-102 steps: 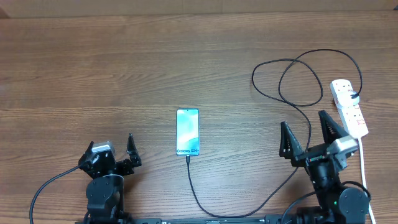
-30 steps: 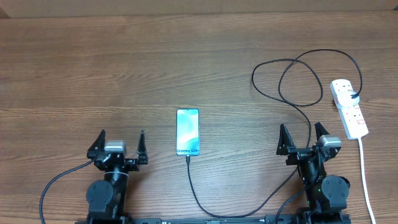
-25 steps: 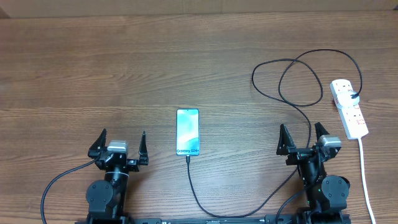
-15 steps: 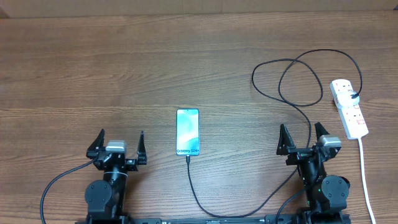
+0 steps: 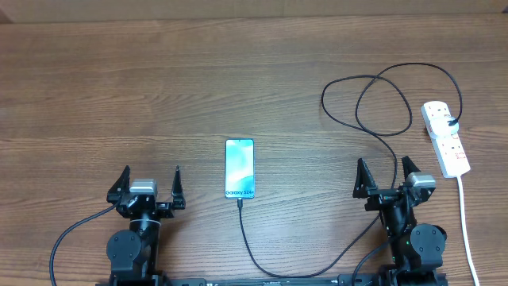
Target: Plug charger to phone and switch on socket
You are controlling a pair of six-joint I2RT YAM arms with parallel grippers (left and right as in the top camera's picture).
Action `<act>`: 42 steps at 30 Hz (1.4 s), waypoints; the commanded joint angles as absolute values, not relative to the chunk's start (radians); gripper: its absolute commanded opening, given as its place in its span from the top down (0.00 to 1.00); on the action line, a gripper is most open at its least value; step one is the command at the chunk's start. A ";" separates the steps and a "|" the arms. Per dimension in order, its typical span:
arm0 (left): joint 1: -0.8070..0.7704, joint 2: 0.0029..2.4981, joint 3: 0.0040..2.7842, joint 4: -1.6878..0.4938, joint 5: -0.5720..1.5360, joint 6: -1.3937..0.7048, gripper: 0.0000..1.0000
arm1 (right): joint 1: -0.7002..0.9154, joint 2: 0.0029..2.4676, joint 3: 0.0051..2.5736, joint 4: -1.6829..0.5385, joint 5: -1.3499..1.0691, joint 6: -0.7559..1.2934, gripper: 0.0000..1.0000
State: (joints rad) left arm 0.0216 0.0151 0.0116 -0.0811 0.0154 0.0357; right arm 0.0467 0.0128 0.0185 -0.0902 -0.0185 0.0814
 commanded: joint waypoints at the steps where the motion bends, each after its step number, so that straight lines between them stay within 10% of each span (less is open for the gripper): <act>1: 0.029 0.003 0.004 -0.080 0.024 0.007 0.00 | 0.051 0.003 0.008 -0.084 -0.009 0.077 0.00; 42: 0.041 0.004 0.005 -0.077 0.027 -0.030 0.00 | 0.051 0.003 0.008 -0.084 -0.008 0.077 0.00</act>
